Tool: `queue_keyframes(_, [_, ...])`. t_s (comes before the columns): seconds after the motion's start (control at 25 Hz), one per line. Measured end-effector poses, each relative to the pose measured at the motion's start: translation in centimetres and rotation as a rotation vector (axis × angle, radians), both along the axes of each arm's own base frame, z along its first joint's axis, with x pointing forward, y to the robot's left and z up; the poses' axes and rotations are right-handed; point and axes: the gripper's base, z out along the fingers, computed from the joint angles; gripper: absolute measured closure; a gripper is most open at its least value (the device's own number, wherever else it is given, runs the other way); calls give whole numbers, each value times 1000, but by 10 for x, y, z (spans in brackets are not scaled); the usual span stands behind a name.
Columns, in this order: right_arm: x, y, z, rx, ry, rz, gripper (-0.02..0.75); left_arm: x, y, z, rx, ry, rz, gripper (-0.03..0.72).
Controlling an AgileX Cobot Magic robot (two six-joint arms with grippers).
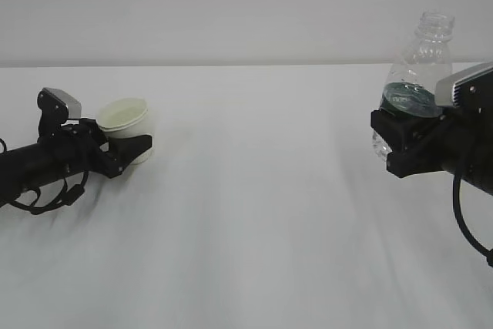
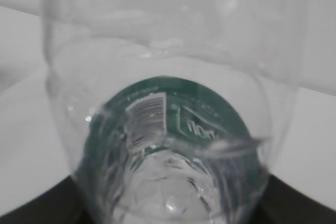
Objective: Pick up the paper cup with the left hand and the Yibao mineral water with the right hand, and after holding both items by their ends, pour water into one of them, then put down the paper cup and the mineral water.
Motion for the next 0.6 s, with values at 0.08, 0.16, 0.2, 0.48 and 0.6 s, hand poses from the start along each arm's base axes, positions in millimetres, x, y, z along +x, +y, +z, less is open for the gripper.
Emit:
queue_keyframes(0.08, [0, 0, 0, 0, 0, 0, 339, -1, -1, 0, 4, 0, -12, 127])
queue_keyframes(0.16, [0, 0, 0, 0, 0, 0, 339, -2, -1, -1, 10, 0, -26, 103])
queue_keyframes(0.2, [0, 0, 0, 0, 0, 0, 339, -2, -2, -1, 12, 0, -32, 92])
queue_keyframes(0.48, [0, 0, 0, -2, 2, 1, 339, -5, -3, -2, 24, 2, -66, 65])
queue_keyframes(0.6, [0, 0, 0, -2, 2, 1, 339, -8, 2, 3, 28, 2, -64, 63])
